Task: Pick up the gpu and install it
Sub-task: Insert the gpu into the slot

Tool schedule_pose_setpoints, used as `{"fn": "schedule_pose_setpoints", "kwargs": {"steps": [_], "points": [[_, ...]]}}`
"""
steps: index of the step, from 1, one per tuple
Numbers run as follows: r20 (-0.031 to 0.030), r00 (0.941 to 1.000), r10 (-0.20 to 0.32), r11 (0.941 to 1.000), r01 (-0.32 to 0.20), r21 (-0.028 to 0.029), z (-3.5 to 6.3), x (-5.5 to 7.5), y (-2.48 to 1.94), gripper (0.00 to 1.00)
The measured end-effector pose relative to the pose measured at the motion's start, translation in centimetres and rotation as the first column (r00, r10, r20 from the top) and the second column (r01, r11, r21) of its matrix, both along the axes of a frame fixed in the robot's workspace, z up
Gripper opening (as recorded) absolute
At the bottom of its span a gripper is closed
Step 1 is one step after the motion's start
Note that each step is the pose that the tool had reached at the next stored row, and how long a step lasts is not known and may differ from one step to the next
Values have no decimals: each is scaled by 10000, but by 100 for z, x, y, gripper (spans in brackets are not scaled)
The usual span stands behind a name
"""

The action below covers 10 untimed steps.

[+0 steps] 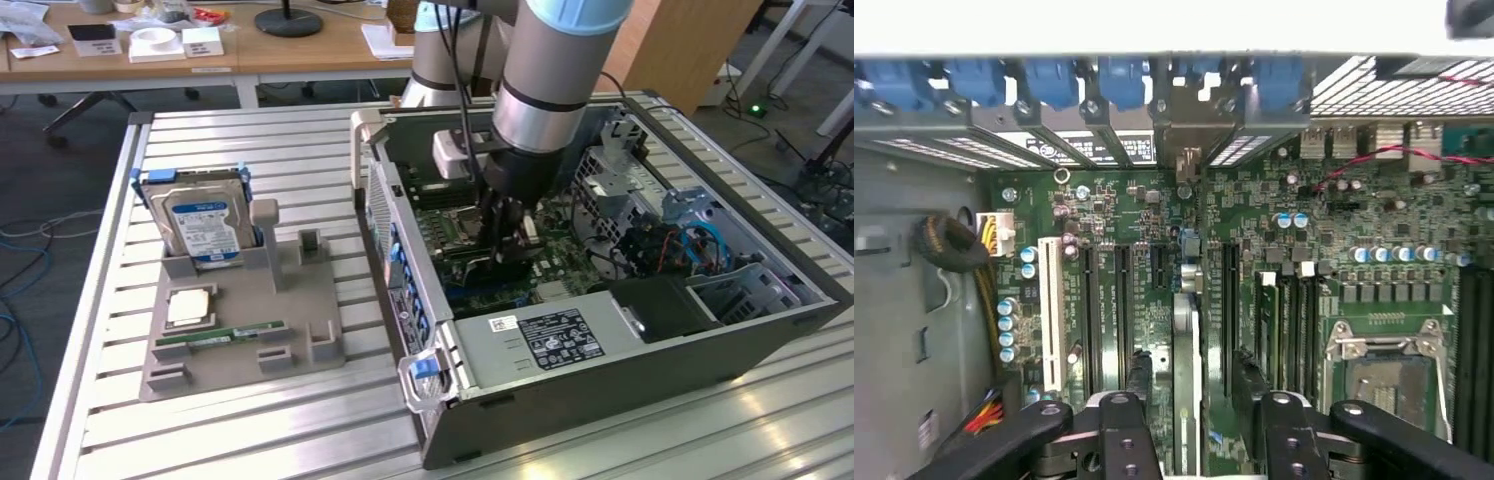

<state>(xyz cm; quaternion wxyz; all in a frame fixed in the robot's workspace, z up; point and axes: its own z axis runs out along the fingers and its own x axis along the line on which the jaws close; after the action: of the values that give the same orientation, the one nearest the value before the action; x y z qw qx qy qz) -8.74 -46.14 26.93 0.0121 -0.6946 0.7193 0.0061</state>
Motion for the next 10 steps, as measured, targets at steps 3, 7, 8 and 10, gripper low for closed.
{"fn": "schedule_pose_setpoints", "kwargs": {"steps": [3, 7, 8, 10], "points": [[2, 10000, 0, 10000, 0, -1, 109, 0, 1, 45], [7, 10000, -1, 10000, 1, 1, 262, 0, 4, 45], [7, 10000, -1, 10000, 1, 1, 302, 0, 5, 45], [8, 10000, -1, 10000, 1, -1, 378, 0, 8, 45]]}}
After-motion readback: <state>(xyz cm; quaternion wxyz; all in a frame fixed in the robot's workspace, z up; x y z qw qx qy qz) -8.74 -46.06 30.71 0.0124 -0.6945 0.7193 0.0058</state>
